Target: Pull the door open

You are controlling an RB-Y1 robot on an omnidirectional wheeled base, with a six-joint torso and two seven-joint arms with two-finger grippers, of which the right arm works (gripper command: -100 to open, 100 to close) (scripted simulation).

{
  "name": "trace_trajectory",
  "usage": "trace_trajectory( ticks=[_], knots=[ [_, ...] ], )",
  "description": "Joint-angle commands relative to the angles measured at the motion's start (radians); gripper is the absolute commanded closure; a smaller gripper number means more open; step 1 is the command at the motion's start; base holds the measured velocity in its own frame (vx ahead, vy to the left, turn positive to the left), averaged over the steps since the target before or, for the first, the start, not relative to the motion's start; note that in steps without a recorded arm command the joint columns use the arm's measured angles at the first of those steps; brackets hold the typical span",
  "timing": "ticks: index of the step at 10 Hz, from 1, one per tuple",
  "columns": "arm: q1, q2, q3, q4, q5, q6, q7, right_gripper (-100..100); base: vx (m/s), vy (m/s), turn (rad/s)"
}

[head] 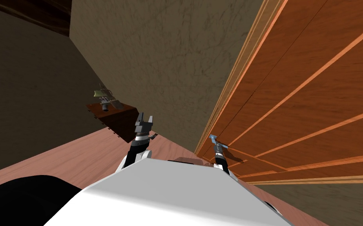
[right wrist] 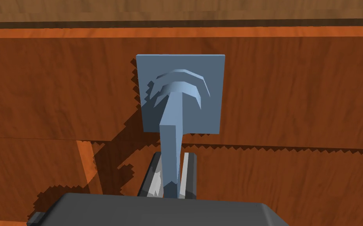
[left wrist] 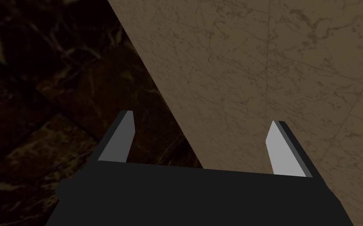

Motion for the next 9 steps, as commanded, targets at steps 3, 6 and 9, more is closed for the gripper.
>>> trace_trajectory(
  ticks=[3,6,9],
  knots=[
    [0.01,-0.016,0.029,-0.007,0.018,-0.006,-0.032,100,-0.187,-0.021,0.096],
    [0.024,-0.038,0.069,-0.018,0.044,-0.015,-0.077,100,-0.248,-0.064,0.134],
    [0.033,-0.052,0.095,-0.025,0.061,-0.02,-0.106,100,-0.186,-0.03,0.094]
  ],
)
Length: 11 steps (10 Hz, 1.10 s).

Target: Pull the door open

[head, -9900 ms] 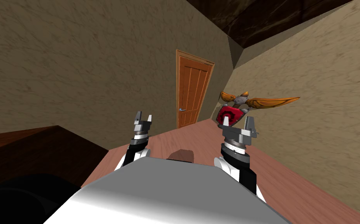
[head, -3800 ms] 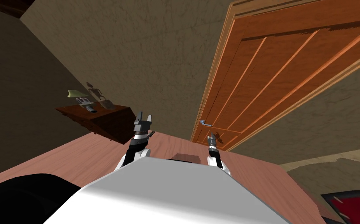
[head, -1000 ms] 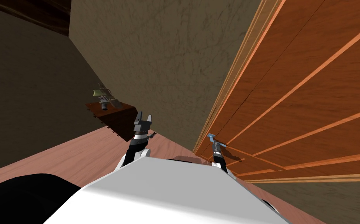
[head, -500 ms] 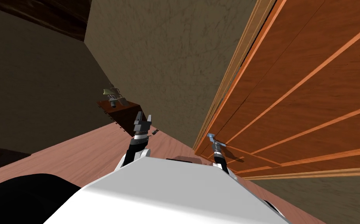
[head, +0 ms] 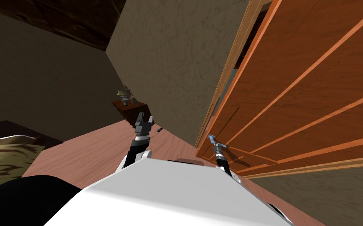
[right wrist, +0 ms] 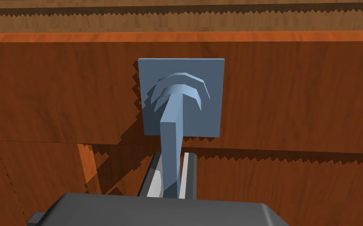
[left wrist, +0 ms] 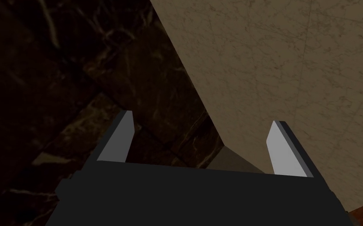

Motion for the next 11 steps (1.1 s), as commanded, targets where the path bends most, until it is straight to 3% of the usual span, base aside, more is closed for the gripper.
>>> trace_trajectory(
  ticks=[1,2,10,11],
  knots=[
    [0.004,-0.006,0.01,-0.007,0.006,-0.002,-0.012,100,-0.177,-0.022,0.051],
    [0.002,-0.004,0.006,-0.004,0.004,-0.001,-0.007,100,-0.074,-0.011,0.013],
    [0.061,-0.058,0.09,-0.03,0.055,-0.068,-0.104,100,-0.217,-0.05,0.098],
    [0.058,-0.055,0.086,-0.031,0.052,-0.061,-0.097,100,-0.088,-0.009,0.01]
  ],
)
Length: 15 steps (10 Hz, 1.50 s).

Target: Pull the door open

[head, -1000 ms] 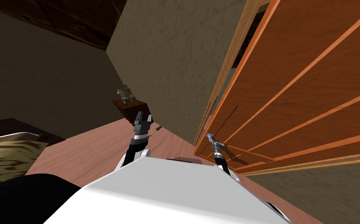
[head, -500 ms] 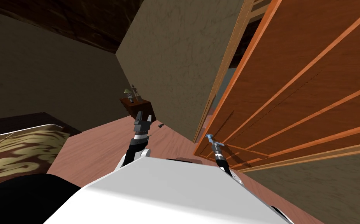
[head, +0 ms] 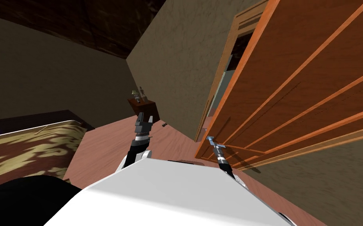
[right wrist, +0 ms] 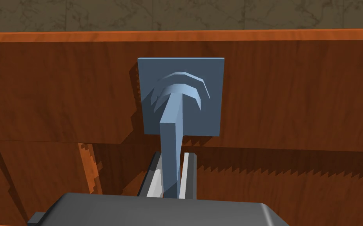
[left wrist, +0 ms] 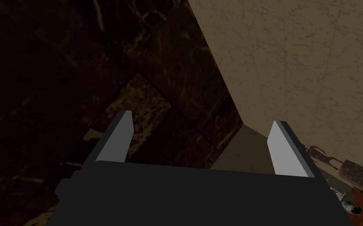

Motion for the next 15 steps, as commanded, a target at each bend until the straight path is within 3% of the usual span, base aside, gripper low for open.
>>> trace_trajectory(
  ticks=[1,7,8,11,15],
  knots=[
    [0.019,-0.016,0.013,0.002,0.008,-0.03,-0.02,100,-0.146,-0.041,0.148],
    [0.084,-0.071,0.06,0.007,0.035,-0.135,-0.089,100,-0.229,-0.065,0.132],
    [0.079,-0.067,0.055,0.001,0.033,-0.116,-0.082,100,-0.1,-0.023,0.015],
    [0.116,-0.084,0.066,0.021,0.037,-0.18,-0.101,100,-0.161,-0.076,0.203],
    [0.147,-0.102,0.073,0.039,0.039,-0.241,-0.117,100,-0.201,-0.072,0.148]
  ],
)
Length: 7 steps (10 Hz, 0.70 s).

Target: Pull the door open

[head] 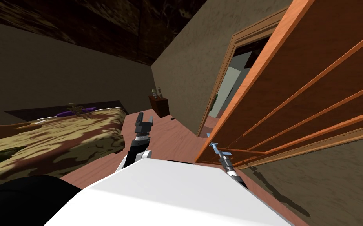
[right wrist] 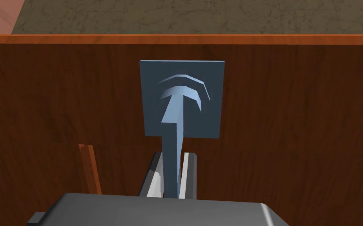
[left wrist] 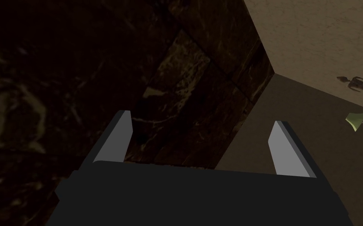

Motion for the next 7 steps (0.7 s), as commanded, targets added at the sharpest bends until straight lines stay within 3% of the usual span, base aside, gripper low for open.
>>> trace_trajectory(
  ticks=[1,2,4,7],
  knots=[
    [0.022,-0.005,0.0,-0.029,-0.001,0.008,-0.003,100,-0.077,-0.037,0.027],
    [0.039,-0.014,0.004,-0.019,0.0,-0.024,-0.011,100,-0.133,-0.034,0.197],
    [0.047,-0.018,0.006,-0.015,0.001,-0.039,-0.015,100,-0.166,-0.04,0.122],
    [0.023,-0.015,0.021,-0.016,-0.002,-0.016,-0.01,100,-0.129,-0.035,0.062]
  ],
)
